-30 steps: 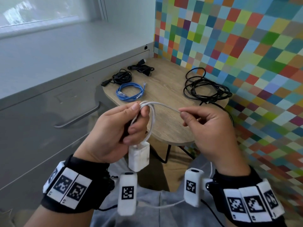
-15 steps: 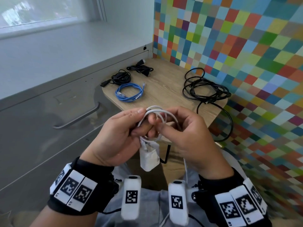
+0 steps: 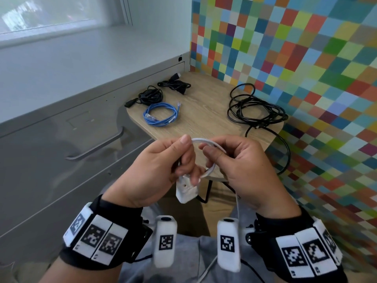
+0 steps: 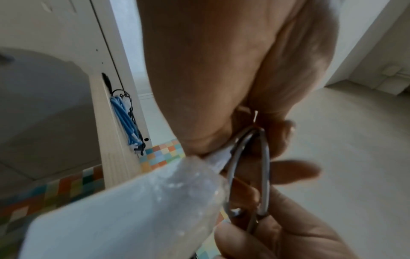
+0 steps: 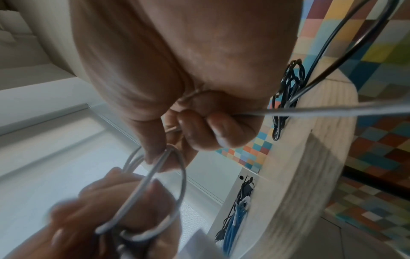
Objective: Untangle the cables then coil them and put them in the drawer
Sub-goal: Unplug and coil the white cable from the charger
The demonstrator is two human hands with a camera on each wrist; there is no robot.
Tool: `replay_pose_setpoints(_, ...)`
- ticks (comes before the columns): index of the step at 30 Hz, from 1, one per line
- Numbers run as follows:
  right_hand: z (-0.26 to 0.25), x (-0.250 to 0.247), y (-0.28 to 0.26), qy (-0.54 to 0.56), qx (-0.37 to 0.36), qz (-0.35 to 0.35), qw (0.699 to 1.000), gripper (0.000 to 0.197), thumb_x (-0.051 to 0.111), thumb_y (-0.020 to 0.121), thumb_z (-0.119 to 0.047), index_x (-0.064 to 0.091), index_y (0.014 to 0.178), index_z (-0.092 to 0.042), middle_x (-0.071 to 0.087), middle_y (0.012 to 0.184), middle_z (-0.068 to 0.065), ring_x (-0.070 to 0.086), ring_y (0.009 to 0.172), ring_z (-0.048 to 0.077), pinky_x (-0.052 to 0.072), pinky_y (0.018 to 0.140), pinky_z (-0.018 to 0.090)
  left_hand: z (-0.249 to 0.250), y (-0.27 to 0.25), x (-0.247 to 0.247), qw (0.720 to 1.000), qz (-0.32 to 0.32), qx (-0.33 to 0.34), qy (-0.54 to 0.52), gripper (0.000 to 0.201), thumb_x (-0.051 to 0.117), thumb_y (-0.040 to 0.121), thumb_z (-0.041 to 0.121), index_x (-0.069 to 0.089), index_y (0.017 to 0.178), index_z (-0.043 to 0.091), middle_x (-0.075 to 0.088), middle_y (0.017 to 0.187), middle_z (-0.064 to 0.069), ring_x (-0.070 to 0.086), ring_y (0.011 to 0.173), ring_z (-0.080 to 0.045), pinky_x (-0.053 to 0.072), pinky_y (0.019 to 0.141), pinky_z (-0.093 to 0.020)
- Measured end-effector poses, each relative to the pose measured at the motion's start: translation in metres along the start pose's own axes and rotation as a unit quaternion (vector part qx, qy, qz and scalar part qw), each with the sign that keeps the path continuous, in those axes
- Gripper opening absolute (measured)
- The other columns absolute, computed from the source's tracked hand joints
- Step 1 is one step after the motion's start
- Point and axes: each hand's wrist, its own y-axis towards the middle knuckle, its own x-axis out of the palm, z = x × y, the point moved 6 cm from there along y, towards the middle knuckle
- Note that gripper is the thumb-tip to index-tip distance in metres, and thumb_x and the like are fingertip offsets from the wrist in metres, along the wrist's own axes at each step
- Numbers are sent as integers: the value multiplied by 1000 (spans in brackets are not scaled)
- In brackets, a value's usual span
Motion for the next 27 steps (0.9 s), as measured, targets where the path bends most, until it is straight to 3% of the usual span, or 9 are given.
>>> replay_pose_setpoints(4, 3, -2, 0, -28, -18, -18, 999, 11, 69, 97, -13, 79, 99, -18, 74, 77, 5, 71, 74, 14, 56, 73, 24, -3, -2, -2, 999, 6, -36, 6, 37, 42, 105, 29, 65, 87, 6, 31, 49, 3, 41, 43, -19, 53, 80, -35)
replay_pose_setpoints(8, 5, -7, 0, -22, -15, -5, 1000, 15, 76, 90, -12, 79, 102, -20, 78, 86, 5, 74, 79, 20, 60, 75, 29, 0, -1, -1, 998, 11, -45, 36, 36, 43, 102, 27, 56, 73, 10, 33, 53, -2, 46, 49, -22, 50, 75, -29)
replay_pose_setpoints(11, 3, -23, 1, 3, -12, 39, 999, 19, 80, 79, -23, 81, 98, -25, 75, 90, 7, 62, 64, 28, 57, 57, 30, 7, 1, -3, 997, 45, -10, -62, 37, 43, 104, 27, 50, 70, 16, 35, 60, 0, 41, 48, -15, 52, 70, -28)
replay_pose_setpoints(13, 10, -38, 2, 74, 8, 78, 994, 17, 77, 78, -19, 81, 94, -20, 70, 84, 11, 49, 51, 17, 43, 42, 23, 12, 1, -12, 988, 96, 1, -123, 38, 42, 104, 32, 48, 70, 17, 33, 60, 3, 33, 42, -9, 51, 62, -27)
replay_pose_setpoints(15, 14, -48, 1, 110, 21, 97, 989, 15, 76, 79, -16, 81, 92, -18, 71, 80, 13, 45, 48, 13, 35, 38, 21, 16, 1, -19, 982, 130, 11, -136, 37, 41, 105, 33, 48, 72, 18, 32, 60, 5, 28, 39, -5, 45, 54, -23)
replay_pose_setpoints(19, 9, -55, 1, -112, -21, 135, 984, 11, 80, 86, -16, 81, 92, -25, 78, 80, -6, 66, 64, 6, 48, 54, 14, 16, 0, -18, 979, 142, 19, -142, 33, 43, 105, 31, 56, 80, 15, 39, 58, 5, 29, 37, -5, 48, 58, -23)
replay_pose_setpoints(22, 14, -47, 1, -250, -2, 126, 960, 16, 73, 95, -20, 78, 104, -33, 75, 82, -16, 67, 73, -9, 48, 60, 9, 19, -1, -16, 976, 155, 56, -141, 28, 46, 102, 27, 63, 87, 11, 49, 55, 6, 38, 38, -4, 55, 68, -24)
replay_pose_setpoints(25, 17, -27, -1, -342, 32, 61, 937, 27, 62, 103, -21, 74, 122, -35, 74, 110, -17, 63, 76, -16, 47, 58, 8, 24, -1, -14, 976, 175, 97, -82, 27, 48, 99, 25, 67, 92, 7, 64, 67, -1, 48, 39, -7, 53, 58, -22)
replay_pose_setpoints(27, 10, -9, -3, -422, 15, 13, 906, 33, 56, 105, -23, 68, 131, -38, 69, 127, -17, 65, 99, -8, 47, 76, 12, 26, -1, -10, 977, 177, 122, -10, 27, 51, 98, 25, 68, 94, 3, 73, 78, -10, 62, 48, -15, 55, 58, -25)
